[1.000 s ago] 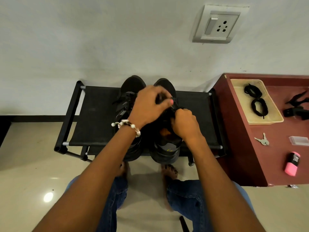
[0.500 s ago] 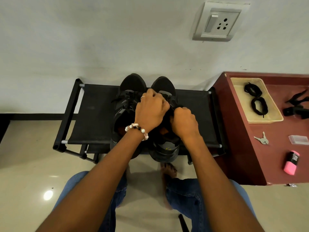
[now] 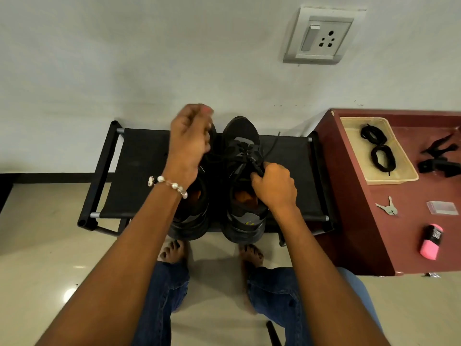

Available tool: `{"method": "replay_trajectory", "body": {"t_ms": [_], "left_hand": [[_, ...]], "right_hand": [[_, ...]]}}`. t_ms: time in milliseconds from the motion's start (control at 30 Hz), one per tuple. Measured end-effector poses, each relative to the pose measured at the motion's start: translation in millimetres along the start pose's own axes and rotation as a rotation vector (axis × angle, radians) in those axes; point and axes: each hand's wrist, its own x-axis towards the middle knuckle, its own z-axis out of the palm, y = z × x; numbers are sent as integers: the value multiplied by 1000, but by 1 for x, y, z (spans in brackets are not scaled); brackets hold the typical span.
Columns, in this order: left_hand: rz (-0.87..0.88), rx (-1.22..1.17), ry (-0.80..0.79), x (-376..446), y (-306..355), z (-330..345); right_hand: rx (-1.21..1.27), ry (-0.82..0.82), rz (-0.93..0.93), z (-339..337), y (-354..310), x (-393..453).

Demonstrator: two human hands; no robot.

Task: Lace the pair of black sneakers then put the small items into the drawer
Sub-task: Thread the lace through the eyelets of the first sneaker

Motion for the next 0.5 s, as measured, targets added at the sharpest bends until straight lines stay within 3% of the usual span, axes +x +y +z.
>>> {"method": "replay_trajectory", "body": {"t_ms": [100,167,333,500], "left_hand": [[272,928,-338,-11,-20,9],[289,1301,-445,-18,-30,18],[478,1606,-287,-28,-47,32],[574,1491,-222,-25,-55,31]], "right_hand": [[50,-20,64,0,2,0],[44,-30,68,1,2,0],[56,-53,74,2,3,3],[35,-48,70,3,5,3]]}}
